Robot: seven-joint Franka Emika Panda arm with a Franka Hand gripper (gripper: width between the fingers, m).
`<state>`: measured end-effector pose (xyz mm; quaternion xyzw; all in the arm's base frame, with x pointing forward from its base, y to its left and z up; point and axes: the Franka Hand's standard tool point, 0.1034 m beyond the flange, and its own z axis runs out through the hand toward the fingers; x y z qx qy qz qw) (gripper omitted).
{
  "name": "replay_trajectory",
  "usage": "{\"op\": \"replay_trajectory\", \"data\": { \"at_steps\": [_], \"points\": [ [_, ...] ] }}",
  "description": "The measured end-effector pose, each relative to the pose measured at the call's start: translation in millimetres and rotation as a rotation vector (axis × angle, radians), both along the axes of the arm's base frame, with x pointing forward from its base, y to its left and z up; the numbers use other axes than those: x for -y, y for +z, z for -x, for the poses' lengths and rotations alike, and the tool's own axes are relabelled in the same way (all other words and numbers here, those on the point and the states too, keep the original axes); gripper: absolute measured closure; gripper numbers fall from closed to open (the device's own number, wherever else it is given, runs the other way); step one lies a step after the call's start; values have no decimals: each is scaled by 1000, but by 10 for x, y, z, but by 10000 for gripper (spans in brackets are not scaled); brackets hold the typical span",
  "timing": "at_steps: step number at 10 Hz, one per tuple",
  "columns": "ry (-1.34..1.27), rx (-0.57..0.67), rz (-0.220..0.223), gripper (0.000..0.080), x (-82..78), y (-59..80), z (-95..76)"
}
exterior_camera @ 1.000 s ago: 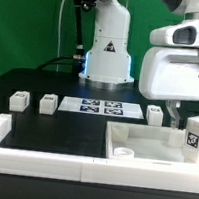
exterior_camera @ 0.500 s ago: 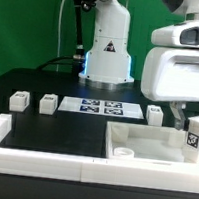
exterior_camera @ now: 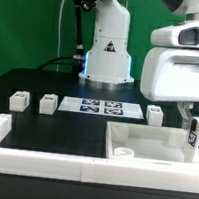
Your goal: Assemble square table
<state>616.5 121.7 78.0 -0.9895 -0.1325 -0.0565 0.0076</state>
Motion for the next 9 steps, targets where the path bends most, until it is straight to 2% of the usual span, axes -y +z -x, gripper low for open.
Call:
{"op": "replay_trajectory", "data": {
  "at_steps": [8,9],
  "points": [
    [-681,4,-87,509,21,-9,-7],
    [-852,-4,-104,508,10,-15,7]
  ]
}}
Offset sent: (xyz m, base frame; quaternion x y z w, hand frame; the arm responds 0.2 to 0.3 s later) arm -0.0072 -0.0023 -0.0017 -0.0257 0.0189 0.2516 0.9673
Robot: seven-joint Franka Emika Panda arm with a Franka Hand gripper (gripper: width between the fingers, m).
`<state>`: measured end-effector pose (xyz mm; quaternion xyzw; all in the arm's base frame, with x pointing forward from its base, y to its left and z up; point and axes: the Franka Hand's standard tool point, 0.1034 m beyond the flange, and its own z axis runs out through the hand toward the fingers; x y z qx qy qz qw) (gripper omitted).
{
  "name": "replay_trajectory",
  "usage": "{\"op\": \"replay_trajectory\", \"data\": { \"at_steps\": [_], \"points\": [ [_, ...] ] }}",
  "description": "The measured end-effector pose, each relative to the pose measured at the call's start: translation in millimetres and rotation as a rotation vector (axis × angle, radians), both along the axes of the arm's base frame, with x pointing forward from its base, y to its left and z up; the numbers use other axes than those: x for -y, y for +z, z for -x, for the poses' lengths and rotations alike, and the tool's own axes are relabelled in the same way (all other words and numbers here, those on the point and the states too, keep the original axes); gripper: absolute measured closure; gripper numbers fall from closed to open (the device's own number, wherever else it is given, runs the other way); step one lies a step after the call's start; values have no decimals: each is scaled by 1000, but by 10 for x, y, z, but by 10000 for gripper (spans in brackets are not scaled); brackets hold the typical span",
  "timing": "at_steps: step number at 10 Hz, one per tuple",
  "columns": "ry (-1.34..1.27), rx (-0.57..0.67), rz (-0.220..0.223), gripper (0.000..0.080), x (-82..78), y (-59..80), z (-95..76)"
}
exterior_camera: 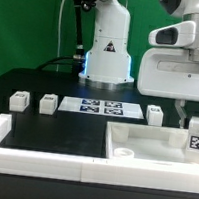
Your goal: Assemble square table
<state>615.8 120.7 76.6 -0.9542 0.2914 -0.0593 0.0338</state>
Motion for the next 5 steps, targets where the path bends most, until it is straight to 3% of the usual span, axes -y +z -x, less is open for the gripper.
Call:
{"op": "replay_trajectory", "data": {
  "at_steps": [3,5],
  "points": [
    [-374,-11,-30,508,-47,-7,24],
    [-460,-14,-48,508,-43,-5,22]
  ]
}}
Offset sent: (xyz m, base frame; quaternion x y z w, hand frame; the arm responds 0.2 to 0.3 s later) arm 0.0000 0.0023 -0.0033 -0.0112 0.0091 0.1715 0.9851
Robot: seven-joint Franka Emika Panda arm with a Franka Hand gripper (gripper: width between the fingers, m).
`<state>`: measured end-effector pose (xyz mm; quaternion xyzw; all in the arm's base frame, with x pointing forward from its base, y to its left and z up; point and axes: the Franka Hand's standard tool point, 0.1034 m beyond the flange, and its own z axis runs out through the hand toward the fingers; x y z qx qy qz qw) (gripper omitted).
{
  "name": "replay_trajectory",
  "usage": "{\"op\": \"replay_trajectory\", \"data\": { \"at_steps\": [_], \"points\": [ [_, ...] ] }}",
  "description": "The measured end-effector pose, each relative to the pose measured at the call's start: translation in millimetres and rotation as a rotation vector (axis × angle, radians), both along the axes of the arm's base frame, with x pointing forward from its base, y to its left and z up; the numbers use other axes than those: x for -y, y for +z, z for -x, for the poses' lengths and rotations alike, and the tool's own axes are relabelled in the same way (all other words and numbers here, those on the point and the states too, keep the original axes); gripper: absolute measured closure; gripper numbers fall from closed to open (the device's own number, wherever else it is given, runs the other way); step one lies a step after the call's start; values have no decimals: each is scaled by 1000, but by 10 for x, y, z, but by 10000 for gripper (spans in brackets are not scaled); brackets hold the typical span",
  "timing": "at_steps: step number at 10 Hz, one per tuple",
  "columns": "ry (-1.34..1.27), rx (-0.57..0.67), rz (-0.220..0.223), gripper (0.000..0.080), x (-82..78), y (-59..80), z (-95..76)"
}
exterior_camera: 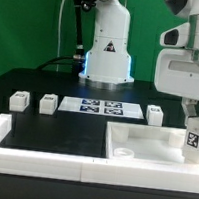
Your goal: Assemble square table
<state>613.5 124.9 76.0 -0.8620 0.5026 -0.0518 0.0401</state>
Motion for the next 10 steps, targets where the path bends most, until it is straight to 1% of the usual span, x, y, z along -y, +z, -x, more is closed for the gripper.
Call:
{"op": "replay_trajectory", "data": {
  "at_steps": [2,3,4,5,6,7,9,10],
  "points": [
    [-45,-2,-13,496,-20,-1,4],
    [-6,0,-8,320,-15,0,2],
    [56,3,0,188,3,3,-6],
    [109,7,7,188,8,5,-12],
    [208,13,21,161,17,2,-16],
    [304,15,34,152,8,0,-13],
    [463,17,54,152,-43,-2,-1],
    [569,19,67,151,-34,-5,-3]
  ]
}}
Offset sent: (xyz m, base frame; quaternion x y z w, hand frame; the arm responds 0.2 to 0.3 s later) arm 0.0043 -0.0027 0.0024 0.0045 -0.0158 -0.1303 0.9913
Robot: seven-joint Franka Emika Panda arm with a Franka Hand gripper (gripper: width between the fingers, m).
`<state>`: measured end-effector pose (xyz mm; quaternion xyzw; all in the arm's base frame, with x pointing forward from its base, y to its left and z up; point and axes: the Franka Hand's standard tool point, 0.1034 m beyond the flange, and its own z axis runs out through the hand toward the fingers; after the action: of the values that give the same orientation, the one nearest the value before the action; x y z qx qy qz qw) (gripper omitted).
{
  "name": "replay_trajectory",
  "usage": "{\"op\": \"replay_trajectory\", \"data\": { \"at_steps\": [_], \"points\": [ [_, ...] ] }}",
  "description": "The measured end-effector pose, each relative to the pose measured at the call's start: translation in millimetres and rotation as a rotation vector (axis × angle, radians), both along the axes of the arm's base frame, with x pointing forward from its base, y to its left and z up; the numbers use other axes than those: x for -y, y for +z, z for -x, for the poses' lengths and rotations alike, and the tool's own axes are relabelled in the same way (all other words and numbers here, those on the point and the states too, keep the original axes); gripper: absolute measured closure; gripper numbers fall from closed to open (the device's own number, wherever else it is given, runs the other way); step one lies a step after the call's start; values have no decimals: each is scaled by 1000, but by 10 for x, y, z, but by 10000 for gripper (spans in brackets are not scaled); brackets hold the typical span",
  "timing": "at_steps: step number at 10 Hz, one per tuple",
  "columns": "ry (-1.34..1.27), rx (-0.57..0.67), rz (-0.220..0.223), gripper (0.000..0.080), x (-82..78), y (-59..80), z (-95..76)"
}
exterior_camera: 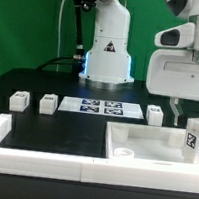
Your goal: Assemble square table
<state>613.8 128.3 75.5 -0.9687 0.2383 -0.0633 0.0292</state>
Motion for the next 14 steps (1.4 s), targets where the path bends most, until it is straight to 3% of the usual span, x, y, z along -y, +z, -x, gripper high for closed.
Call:
{"op": "replay_trajectory", "data": {
  "at_steps": [3,7,11,13,14],
  "points": [
    [190,4,24,151,-46,-4,10],
    [565,14,84,151,-17,2,-3],
    [753,18,120,151,26,5,-16],
    [760,18,121,421,35,4,-17],
    [759,18,121,421,42,4,-18]
  ]
}}
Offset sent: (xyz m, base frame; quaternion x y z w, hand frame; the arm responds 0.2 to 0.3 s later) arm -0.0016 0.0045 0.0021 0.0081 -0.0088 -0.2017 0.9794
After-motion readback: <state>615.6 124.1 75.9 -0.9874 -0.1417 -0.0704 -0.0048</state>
